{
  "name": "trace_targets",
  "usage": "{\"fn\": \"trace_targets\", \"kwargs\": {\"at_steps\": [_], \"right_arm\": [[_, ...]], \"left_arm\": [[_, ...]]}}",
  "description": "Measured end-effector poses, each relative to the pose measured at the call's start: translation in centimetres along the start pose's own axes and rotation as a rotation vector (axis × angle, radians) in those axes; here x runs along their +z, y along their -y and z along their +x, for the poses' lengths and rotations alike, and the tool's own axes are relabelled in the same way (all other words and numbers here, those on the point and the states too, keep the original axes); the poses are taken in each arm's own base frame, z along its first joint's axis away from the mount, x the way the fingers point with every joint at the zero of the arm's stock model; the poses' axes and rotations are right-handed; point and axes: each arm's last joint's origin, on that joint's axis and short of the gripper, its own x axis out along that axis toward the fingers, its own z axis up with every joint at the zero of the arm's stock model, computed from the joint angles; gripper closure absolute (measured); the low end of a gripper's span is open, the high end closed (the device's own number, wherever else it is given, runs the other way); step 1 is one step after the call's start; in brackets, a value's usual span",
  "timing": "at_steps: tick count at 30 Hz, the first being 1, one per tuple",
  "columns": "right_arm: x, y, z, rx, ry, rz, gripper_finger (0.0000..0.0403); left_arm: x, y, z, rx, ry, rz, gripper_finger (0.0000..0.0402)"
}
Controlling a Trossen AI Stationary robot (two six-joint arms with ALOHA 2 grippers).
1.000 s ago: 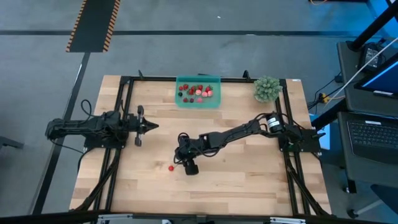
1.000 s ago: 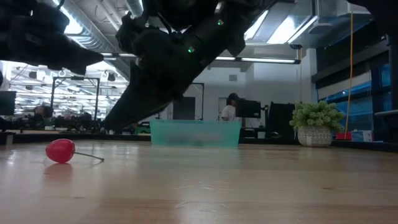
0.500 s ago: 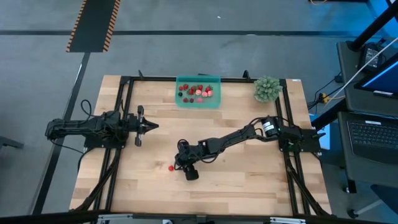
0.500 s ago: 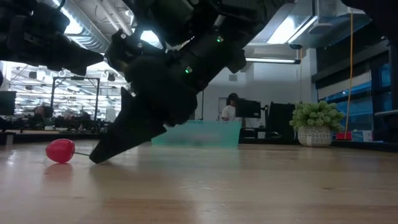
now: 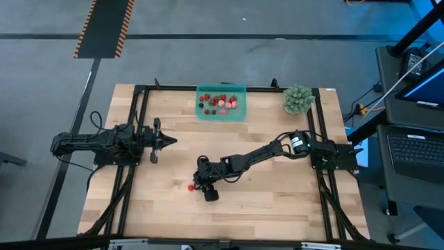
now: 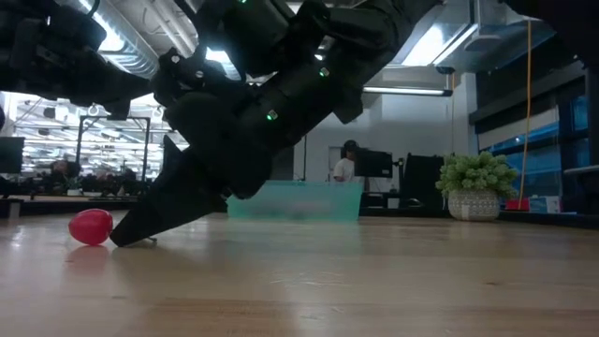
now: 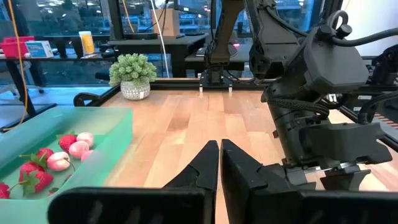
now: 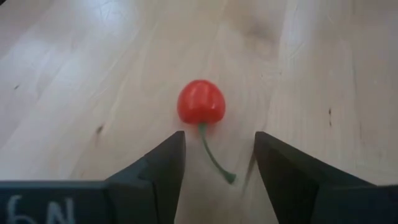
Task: Pick and placing Produce into tupperware
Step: Put the red cherry into the green container
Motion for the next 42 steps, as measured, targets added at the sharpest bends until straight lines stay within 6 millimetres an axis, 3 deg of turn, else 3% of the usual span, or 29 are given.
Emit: {"fn": "trace_targets", "kwargs": {"at_steps": [7, 19, 28, 33, 38, 42], "right_arm": [[-0.1, 0.0, 0.1, -0.002, -0.010, 0.002, 0.0235], [-0.3, 0.1, 0.1, -0.003, -0.016, 0.004, 0.0391], [0.3, 0.4, -0.3, -0.004, 0.010, 0.005, 0.0399], [1.8, 1.9, -2.6, -0.024, 0.003, 0.013, 0.0401], [4.7, 3.9, -7.4, -0.067, 0.011, 0.005, 0.0401], [7.4, 5.4, -12.5, -0.108, 0.065, -0.020, 0.0402]], "left_arm": [[0.0, 0.0, 0.0, 0.000, 0.000, 0.001, 0.0374], [0.0, 0.0, 0.0, 0.000, 0.000, 0.004, 0.0351], [0.0, 0.0, 0.0, 0.000, 0.000, 0.004, 0.0337], [0.0, 0.0, 0.0, 0.000, 0.000, 0.004, 0.0331], [0.0, 0.0, 0.0, 0.000, -0.001, 0.004, 0.0325], [0.0, 0.0, 0.0, 0.000, -0.001, 0.004, 0.0323]]}}
